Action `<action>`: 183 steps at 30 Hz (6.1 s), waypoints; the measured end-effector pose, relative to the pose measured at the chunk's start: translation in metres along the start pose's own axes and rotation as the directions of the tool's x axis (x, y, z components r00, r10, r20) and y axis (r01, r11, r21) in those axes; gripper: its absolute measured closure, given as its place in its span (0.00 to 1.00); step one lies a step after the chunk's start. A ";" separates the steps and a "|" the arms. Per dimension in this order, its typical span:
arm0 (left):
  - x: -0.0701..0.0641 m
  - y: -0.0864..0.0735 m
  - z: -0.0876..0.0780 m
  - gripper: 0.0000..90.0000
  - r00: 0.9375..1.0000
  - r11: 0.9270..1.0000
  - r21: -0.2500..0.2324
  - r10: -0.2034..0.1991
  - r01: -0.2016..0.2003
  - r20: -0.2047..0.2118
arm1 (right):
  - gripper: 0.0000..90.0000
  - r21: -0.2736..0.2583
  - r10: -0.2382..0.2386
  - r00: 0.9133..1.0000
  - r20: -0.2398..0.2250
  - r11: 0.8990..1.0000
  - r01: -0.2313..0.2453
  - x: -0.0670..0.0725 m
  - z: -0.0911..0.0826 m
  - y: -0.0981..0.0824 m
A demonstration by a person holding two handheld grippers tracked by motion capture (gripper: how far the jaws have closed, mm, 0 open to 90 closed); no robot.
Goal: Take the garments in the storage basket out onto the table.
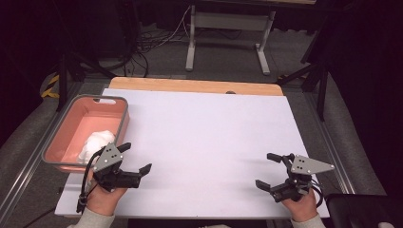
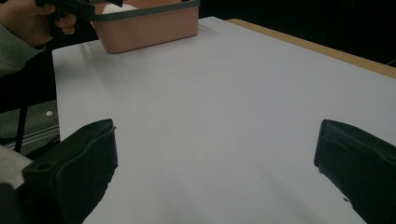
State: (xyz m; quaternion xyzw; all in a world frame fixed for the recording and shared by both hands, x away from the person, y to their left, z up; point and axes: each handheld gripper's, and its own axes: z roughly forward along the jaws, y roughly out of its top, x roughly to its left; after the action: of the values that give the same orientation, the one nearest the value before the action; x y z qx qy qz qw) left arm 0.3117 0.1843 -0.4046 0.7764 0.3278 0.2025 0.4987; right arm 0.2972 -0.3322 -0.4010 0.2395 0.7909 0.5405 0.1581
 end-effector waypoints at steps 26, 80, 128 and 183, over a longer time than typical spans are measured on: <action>0.014 0.026 -0.009 0.05 0.999 0.997 0.070 0.038 -0.039 0.010 | 0.00 0.005 0.011 1.000 -0.009 1.000 -0.011 -0.001 0.002 -0.001; 0.104 0.037 -0.016 0.06 0.999 0.968 0.252 0.001 0.010 -0.043 | 0.00 0.019 0.015 0.999 -0.051 1.000 -0.014 -0.001 0.007 -0.003; 0.155 0.008 -0.006 0.11 0.978 0.838 0.506 -0.161 0.206 -0.131 | 0.00 -0.004 0.007 0.999 -0.054 1.000 -0.007 0.000 0.004 -0.002; 0.138 0.012 -0.004 0.71 0.969 0.820 0.535 -0.088 0.203 -0.232 | 0.03 -0.009 -0.007 0.999 -0.037 1.000 0.007 0.001 0.002 -0.002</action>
State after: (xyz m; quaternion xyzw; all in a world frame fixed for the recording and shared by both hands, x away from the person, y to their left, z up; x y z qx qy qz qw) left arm 0.4095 0.2816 -0.3933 0.8361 0.4785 0.1355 0.2314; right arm 0.2972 -0.3309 -0.4031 0.2259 0.7920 0.5480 0.1463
